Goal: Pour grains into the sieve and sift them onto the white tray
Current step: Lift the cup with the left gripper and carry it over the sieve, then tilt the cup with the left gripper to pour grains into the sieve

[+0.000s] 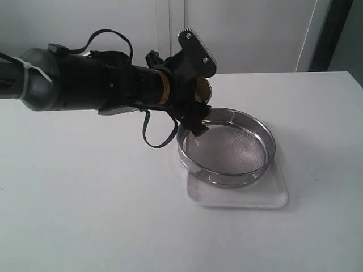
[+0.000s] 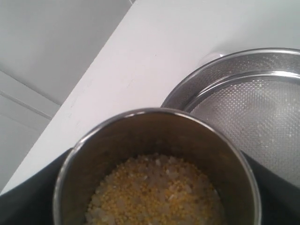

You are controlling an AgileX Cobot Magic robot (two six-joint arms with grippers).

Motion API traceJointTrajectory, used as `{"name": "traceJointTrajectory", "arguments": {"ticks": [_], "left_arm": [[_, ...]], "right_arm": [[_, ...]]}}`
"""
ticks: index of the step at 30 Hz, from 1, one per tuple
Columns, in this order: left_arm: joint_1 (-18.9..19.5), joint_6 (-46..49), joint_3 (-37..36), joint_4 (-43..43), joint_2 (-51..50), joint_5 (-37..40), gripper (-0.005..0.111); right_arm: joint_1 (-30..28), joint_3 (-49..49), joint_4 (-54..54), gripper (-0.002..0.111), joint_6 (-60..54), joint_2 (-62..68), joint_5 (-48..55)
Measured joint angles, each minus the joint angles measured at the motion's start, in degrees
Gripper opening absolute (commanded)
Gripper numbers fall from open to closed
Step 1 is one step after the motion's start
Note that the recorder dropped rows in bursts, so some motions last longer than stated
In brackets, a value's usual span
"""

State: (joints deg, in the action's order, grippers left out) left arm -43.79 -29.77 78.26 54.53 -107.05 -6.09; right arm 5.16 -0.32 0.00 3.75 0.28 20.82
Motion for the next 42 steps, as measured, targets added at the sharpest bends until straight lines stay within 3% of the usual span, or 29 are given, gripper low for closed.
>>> {"name": "traceJointTrajectory", "arguments": {"ticks": [17,28,42], "left_arm": [[-4.25,2.15,3.92,7.07,-3.83,8.84,0.000],[-7.40,13.97,4.50,7.73,-6.90,14.25,0.000],[-7.40,20.65,4.62,7.81,-7.30,15.00,0.000]], "right_arm": [[0.00,0.00,0.00,0.000,0.00,0.00,0.00],[0.00,0.00,0.00,0.000,0.00,0.00,0.00],[0.00,0.00,0.00,0.000,0.00,0.00,0.00]]}}
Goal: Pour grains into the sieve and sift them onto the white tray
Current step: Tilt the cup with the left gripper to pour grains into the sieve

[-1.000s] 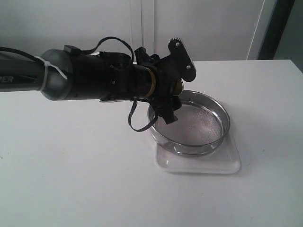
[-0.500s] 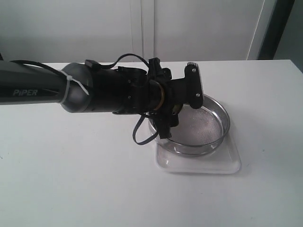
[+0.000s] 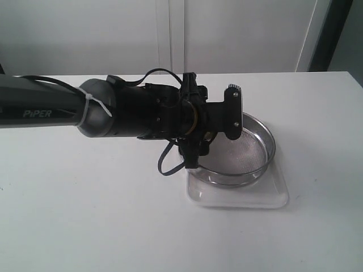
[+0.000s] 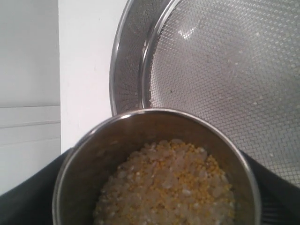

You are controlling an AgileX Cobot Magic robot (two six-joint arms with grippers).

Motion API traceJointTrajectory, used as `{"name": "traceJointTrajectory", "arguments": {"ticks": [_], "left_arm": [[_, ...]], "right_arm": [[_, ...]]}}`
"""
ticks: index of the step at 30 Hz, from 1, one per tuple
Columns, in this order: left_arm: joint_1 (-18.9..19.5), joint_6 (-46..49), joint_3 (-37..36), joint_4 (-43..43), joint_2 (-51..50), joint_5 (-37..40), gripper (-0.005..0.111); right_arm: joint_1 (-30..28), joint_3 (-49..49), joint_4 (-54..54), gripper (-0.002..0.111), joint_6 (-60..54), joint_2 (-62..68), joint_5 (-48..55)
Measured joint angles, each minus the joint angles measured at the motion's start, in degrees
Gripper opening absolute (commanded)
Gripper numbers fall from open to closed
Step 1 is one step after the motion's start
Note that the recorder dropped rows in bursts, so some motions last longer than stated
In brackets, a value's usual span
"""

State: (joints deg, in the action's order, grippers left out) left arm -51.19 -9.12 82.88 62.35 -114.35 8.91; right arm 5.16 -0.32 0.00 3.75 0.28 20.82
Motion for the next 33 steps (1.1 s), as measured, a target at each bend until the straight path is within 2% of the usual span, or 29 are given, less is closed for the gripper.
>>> {"name": "traceJointTrajectory", "arguments": {"ticks": [6,14,33], "left_arm": [[0.00,0.25,0.69,0.00,-0.25,0.00,0.000],[0.00,4.70,5.74,0.20,-2.77,2.35,0.000],[-0.61,14.52,6.08,0.20,-4.12,3.02,0.000]], "right_arm": [[0.00,0.00,0.00,0.000,0.00,0.00,0.00],[0.00,0.00,0.00,0.000,0.00,0.00,0.00],[0.00,0.00,0.00,0.000,0.00,0.00,0.00]]}}
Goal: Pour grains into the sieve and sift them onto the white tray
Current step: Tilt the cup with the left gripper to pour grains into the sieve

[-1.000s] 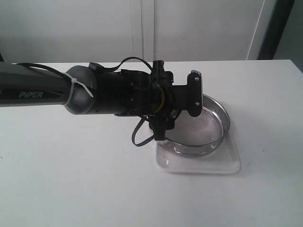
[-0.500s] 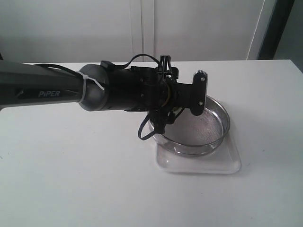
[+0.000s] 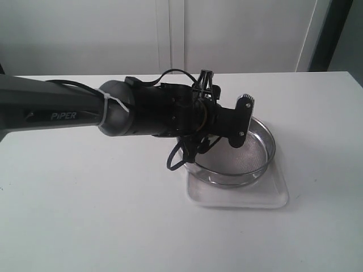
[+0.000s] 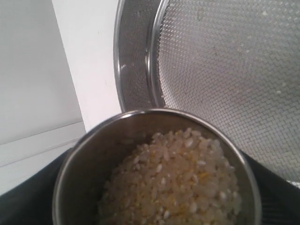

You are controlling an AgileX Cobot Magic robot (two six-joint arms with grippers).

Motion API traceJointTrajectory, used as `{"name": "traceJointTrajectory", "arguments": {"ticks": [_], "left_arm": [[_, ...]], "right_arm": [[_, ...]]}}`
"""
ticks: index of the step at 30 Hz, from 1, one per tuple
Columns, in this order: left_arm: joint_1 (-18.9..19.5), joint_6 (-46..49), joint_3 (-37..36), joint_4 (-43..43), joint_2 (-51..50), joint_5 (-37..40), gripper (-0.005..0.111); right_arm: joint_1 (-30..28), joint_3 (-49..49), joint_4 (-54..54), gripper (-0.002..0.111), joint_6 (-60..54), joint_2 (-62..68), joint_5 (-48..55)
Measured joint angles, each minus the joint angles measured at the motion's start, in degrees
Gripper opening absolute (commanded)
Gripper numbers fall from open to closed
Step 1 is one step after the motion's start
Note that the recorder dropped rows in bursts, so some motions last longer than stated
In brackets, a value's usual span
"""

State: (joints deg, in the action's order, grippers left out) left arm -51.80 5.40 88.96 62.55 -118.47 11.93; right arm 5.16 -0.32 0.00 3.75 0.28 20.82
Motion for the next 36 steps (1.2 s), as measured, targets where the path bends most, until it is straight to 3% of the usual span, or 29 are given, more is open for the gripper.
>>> {"name": "traceJointTrajectory", "arguments": {"ticks": [18,36], "left_arm": [[0.00,14.67,0.00,0.00,-0.33,-0.13,0.000],[0.00,20.35,0.00,1.07,-0.33,-1.21,0.000]], "right_arm": [[0.00,0.00,0.00,0.000,0.00,0.00,0.00],[0.00,0.00,0.00,0.000,0.00,0.00,0.00]]}}
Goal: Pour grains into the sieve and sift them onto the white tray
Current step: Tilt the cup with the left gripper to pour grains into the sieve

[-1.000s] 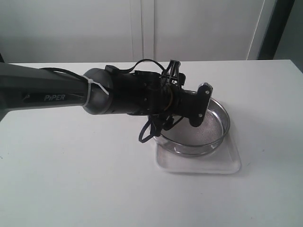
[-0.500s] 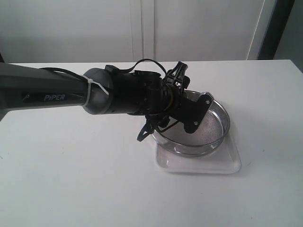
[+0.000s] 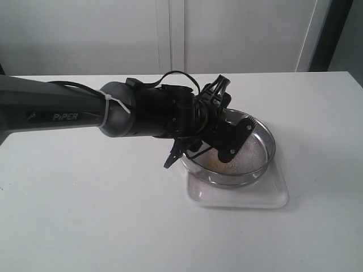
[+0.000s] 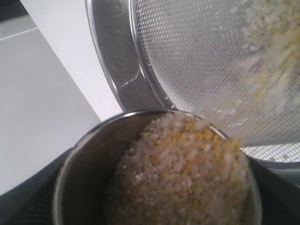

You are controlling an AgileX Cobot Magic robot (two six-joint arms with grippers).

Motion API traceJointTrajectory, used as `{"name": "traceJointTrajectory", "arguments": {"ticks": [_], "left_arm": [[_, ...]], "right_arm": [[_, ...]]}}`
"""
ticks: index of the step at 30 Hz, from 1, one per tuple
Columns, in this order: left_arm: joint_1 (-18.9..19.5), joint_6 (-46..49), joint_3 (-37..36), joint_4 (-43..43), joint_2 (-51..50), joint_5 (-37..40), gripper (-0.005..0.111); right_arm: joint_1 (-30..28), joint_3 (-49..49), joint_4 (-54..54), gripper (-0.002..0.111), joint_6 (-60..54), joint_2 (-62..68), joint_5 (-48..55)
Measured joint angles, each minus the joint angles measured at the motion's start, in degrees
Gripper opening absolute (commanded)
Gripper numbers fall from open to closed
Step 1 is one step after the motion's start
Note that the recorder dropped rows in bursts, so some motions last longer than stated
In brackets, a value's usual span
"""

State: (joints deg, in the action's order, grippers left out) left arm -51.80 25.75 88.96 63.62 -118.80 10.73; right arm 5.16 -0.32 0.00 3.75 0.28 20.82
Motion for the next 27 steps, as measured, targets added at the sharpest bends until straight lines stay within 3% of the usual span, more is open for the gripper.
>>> {"name": "traceJointTrajectory", "arguments": {"ticks": [27], "left_arm": [[0.00,0.22,0.00,23.02,-2.51,-0.96,0.000]], "right_arm": [[0.00,0.00,0.00,0.000,0.00,0.00,0.00]]}}
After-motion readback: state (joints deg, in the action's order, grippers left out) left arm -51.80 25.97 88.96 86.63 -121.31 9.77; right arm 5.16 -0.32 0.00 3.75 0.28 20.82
